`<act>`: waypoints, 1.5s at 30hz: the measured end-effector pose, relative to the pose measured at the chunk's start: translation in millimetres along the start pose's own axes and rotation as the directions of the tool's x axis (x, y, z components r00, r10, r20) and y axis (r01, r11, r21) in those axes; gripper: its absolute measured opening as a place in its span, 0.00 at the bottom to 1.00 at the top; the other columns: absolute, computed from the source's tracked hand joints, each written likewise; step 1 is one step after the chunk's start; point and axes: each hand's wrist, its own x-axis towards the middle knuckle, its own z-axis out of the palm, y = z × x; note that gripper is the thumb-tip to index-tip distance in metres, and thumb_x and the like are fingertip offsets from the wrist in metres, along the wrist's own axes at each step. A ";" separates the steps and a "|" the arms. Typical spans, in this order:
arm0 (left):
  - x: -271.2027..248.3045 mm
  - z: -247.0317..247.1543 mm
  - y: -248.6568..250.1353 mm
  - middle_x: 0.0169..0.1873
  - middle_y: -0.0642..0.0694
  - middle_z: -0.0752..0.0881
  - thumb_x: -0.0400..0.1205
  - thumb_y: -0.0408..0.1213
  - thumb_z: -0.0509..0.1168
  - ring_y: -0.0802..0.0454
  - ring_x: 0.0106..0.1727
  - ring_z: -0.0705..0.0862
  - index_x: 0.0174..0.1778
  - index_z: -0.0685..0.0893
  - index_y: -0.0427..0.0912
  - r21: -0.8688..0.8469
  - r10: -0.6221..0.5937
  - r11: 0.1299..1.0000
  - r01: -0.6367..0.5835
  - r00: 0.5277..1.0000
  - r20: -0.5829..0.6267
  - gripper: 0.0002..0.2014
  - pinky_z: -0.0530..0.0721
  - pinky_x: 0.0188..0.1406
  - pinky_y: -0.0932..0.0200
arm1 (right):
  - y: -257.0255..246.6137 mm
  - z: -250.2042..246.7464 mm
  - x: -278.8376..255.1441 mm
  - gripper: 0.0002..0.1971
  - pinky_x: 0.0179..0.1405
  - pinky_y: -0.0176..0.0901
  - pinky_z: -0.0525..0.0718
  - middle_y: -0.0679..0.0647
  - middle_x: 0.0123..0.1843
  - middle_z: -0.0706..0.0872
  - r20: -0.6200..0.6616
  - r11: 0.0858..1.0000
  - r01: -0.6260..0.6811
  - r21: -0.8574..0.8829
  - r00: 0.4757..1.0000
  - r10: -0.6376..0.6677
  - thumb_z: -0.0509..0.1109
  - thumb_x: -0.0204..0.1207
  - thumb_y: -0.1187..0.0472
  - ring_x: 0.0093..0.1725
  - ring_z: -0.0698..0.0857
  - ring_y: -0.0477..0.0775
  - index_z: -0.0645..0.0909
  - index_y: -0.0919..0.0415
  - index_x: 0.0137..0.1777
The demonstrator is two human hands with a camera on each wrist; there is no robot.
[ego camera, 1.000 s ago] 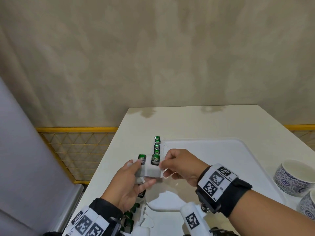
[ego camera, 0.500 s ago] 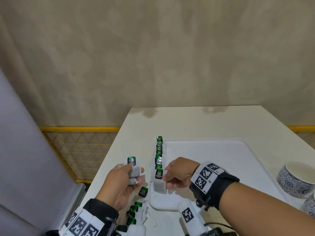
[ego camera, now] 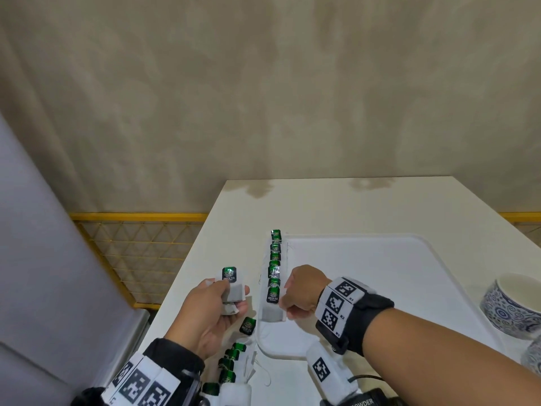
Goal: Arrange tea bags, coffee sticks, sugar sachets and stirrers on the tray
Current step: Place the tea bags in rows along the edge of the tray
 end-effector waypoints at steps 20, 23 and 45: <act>-13.0 14.6 -2.0 0.47 0.33 0.81 0.81 0.18 0.58 0.41 0.41 0.85 0.55 0.79 0.33 0.069 0.021 0.997 -0.026 0.997 0.075 0.11 0.88 0.44 0.47 | 4.6 -11.6 -41.3 0.10 0.22 0.34 0.72 0.54 0.31 0.84 -0.027 0.926 0.168 0.339 0.985 -0.168 0.72 0.79 0.59 0.28 0.84 0.47 0.77 0.60 0.38; -9.5 6.5 -0.1 0.59 0.28 0.76 0.77 0.11 0.46 0.34 0.53 0.84 0.66 0.72 0.33 0.063 0.028 0.998 -0.029 0.999 0.020 0.25 0.83 0.57 0.41 | 10.8 -13.9 -44.4 0.12 0.23 0.33 0.72 0.54 0.33 0.86 0.024 0.991 0.105 0.089 0.994 -0.107 0.69 0.81 0.58 0.26 0.83 0.46 0.76 0.60 0.37; -4.2 -4.7 -4.1 0.52 0.35 0.84 0.79 0.23 0.64 0.39 0.45 0.83 0.59 0.79 0.40 0.203 0.073 0.977 -0.071 0.997 -0.003 0.14 0.84 0.40 0.48 | 3.8 17.0 -25.1 0.15 0.31 0.39 0.77 0.55 0.30 0.85 0.047 0.997 -0.074 0.015 0.996 0.073 0.70 0.78 0.54 0.28 0.81 0.54 0.79 0.61 0.32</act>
